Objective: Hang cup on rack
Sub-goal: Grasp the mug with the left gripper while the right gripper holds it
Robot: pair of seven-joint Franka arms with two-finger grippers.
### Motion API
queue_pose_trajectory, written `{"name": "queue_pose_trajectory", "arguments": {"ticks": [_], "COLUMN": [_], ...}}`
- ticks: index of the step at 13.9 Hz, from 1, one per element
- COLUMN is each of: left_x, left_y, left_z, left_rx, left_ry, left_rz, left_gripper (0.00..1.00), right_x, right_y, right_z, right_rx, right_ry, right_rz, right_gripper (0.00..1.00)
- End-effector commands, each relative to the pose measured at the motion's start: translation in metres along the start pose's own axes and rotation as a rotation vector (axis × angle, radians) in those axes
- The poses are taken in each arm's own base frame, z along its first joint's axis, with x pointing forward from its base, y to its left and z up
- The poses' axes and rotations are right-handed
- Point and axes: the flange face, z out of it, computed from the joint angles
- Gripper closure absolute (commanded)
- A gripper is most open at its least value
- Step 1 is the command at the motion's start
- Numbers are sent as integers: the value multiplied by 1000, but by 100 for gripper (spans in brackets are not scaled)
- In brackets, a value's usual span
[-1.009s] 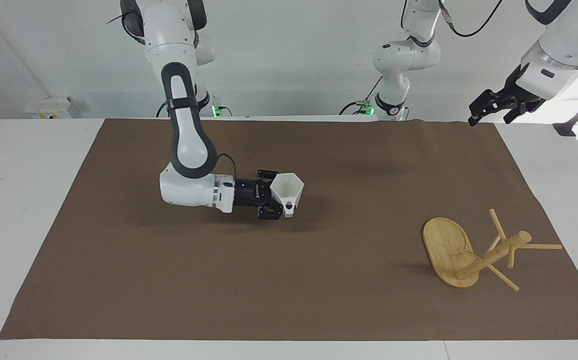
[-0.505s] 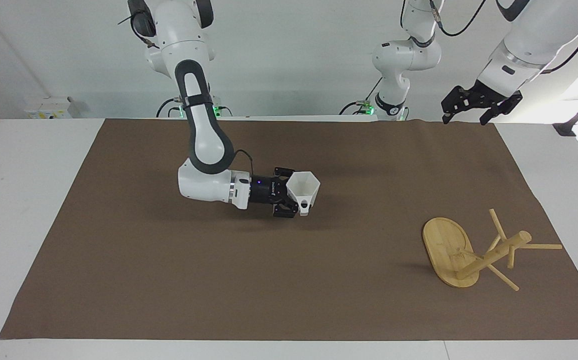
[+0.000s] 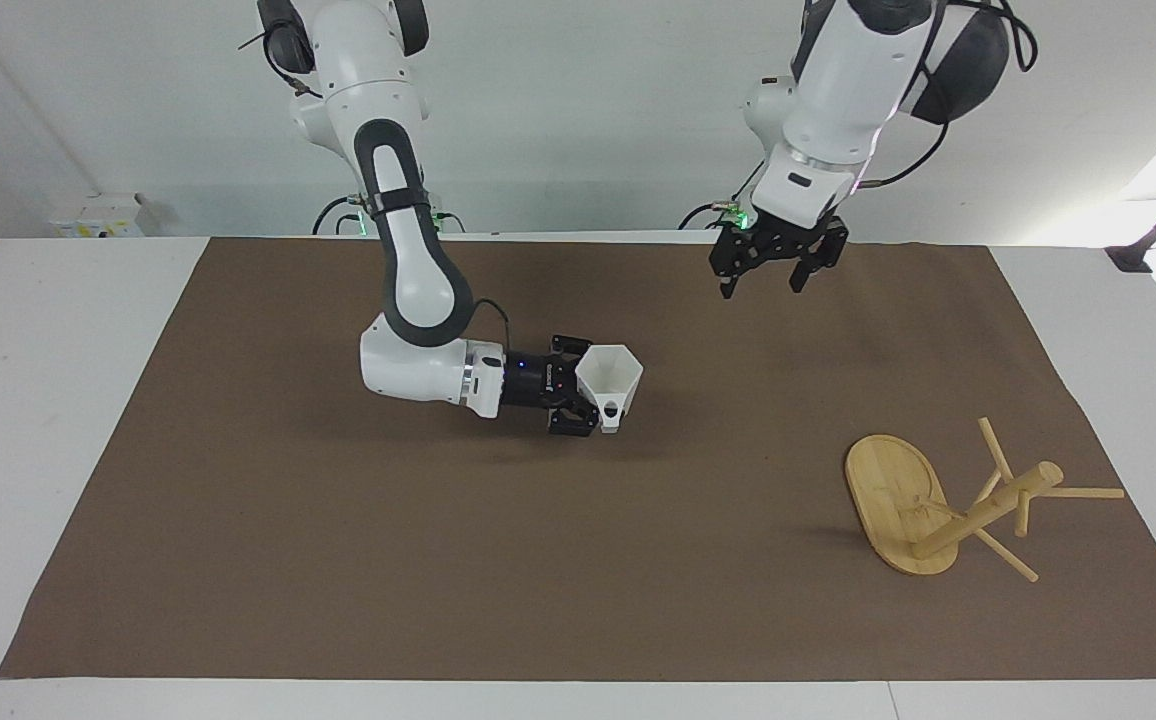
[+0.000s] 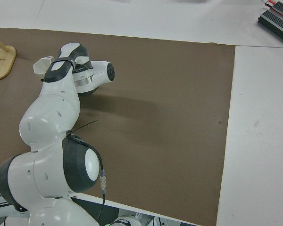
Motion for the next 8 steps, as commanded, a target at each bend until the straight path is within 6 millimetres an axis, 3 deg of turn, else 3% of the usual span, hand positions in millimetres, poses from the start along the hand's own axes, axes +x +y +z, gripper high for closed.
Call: {"name": "queue_pose_trajectory", "arguments": {"ticks": [1,4,8], "left_x": [7,14,16], "left_y": [42,67,82], "left_z": [31,56,71], "left_rx": [-6,-1,-21], "left_ry": [-12,-23,-11], "left_rz": [-73,-112,-157], "left_gripper": [0,1,7], "right_x": [2,2,2], "right_y": [-7,-7,-7], "right_z": [4,4,4], "right_rx": [-27,-38,-38], "right_ry": [-9,-18,-18], "right_rz": [15,16,15], "right_gripper": [79,79,79]}}
